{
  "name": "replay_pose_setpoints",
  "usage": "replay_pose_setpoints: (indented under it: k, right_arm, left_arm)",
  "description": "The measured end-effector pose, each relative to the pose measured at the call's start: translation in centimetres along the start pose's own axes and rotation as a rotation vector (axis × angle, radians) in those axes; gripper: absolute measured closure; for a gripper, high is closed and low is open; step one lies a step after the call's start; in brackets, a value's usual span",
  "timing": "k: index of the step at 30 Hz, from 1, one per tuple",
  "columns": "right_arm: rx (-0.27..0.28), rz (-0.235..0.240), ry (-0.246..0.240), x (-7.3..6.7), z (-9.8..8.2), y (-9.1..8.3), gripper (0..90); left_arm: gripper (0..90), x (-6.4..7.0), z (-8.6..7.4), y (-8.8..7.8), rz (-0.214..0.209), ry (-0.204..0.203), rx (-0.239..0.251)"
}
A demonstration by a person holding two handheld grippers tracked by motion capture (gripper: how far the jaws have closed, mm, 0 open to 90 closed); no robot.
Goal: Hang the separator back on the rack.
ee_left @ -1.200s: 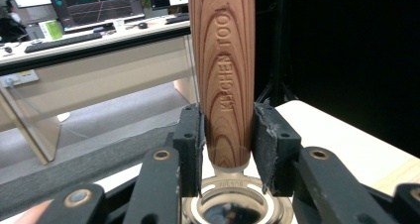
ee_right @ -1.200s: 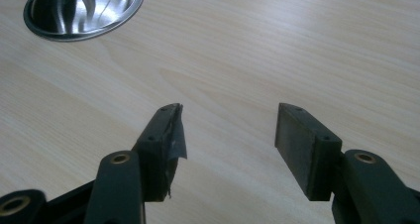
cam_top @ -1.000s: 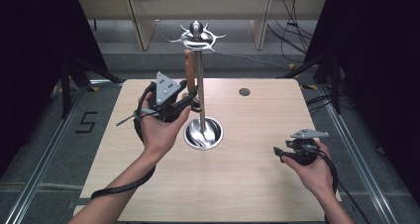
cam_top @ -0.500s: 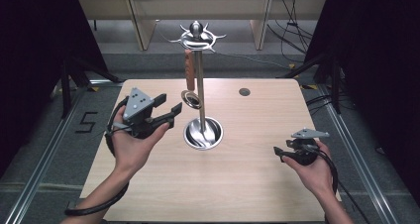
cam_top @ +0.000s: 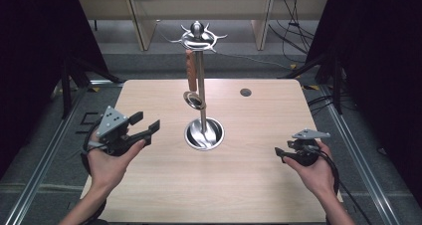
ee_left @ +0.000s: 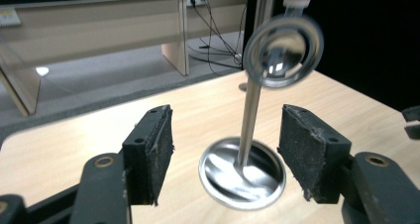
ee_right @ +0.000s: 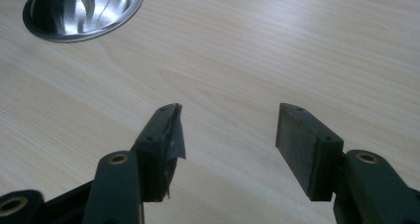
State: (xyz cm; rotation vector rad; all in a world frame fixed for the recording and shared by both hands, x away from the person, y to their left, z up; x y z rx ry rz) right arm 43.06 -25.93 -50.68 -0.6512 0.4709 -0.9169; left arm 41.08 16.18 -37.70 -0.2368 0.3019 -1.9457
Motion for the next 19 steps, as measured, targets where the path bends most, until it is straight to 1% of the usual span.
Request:
replay_pose_setpoints:
  k: [1,2,3,4,5,6,8,9,10,11,12,13,15,16,17,18,19]
  right_arm:
    - [0.003,0.003,0.001,-0.1,0.0,0.0,43.6]
    - [0.000,0.002,0.004,-0.1,0.0,0.0,43.6]
    - [0.000,0.003,0.004,-0.1,0.0,0.0,43.6]
    - [-0.005,0.003,0.013,-0.1,-0.1,0.0,43.6]
    - [0.006,0.007,0.000,0.0,0.0,0.2,43.6]
    - [0.002,-0.001,0.010,0.0,0.0,0.2,43.6]
    - [-0.003,0.000,0.012,-0.1,0.0,0.1,43.6]
    - [0.002,-0.008,-0.001,0.1,-0.1,0.2,43.5]
    - [0.002,-0.008,-0.001,0.1,-0.1,0.2,43.5]
    - [0.007,0.002,-0.004,-0.1,0.0,0.2,43.6]
    - [0.005,0.003,-0.013,0.0,0.0,0.2,43.6]
    - [-0.008,0.001,-0.002,-0.1,-0.1,0.2,43.6]
    - [-0.012,0.004,0.006,-0.2,-0.1,0.2,43.5]
    - [-0.008,0.012,0.043,-0.5,-0.2,0.3,43.6]
    - [-0.014,0.015,0.036,-0.5,-0.2,0.3,43.6]
    - [-0.006,0.011,0.030,-0.4,-0.1,0.3,43.5]
    - [0.000,0.004,-0.010,0.1,0.0,0.3,43.6]
  left_arm:
    - [36.6,-0.4,-1.0,-0.2,0.006,-0.006,-0.016]
    - [36.4,-0.6,-1.5,-0.3,0.009,-0.010,-0.021]
    - [36.2,-1.0,-2.2,-0.4,0.012,-0.002,-0.034]
    - [36.0,-1.3,-2.9,-0.5,0.020,-0.019,-0.039]
    - [35.9,-1.8,-3.7,-0.6,0.028,-0.024,-0.050]
    - [35.8,-2.0,-4.1,-0.6,0.032,-0.021,-0.059]
    - [35.5,-2.7,-5.8,-0.7,0.044,-0.038,-0.084]
    - [35.1,-3.1,-6.6,-0.6,0.044,-0.043,-0.098]
    - [35.1,-3.3,-7.2,-0.5,0.040,-0.051,-0.107]
    - [34.8,-3.8,-8.2,-0.4,0.051,-0.064,-0.123]
    - [34.7,-4.1,-8.8,-0.3,0.056,-0.069,-0.131]
    - [34.8,-4.4,-9.9,-0.1,0.064,-0.077,-0.155]
    - [35.3,-4.8,-11.7,0.4,0.059,-0.083,-0.214]
    - [35.7,-4.9,-12.3,0.5,0.049,-0.090,-0.235]
    - [35.7,-5.0,-12.7,0.7,0.037,-0.121,-0.259]
    - [35.7,-5.1,-12.6,0.8,0.030,-0.129,-0.253]
    - [35.2,-5.1,-12.4,0.8,0.037,-0.116,-0.245]
Point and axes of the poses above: each handheld gripper's, and its own axes: y roughly forward along the jaws, z roughly out of its top, x roughly to its right, the point moved 9 cm from there along y, roughly forward along the jaws, and after that the axes turned 7 degrees about z, right-handed, at the moved point
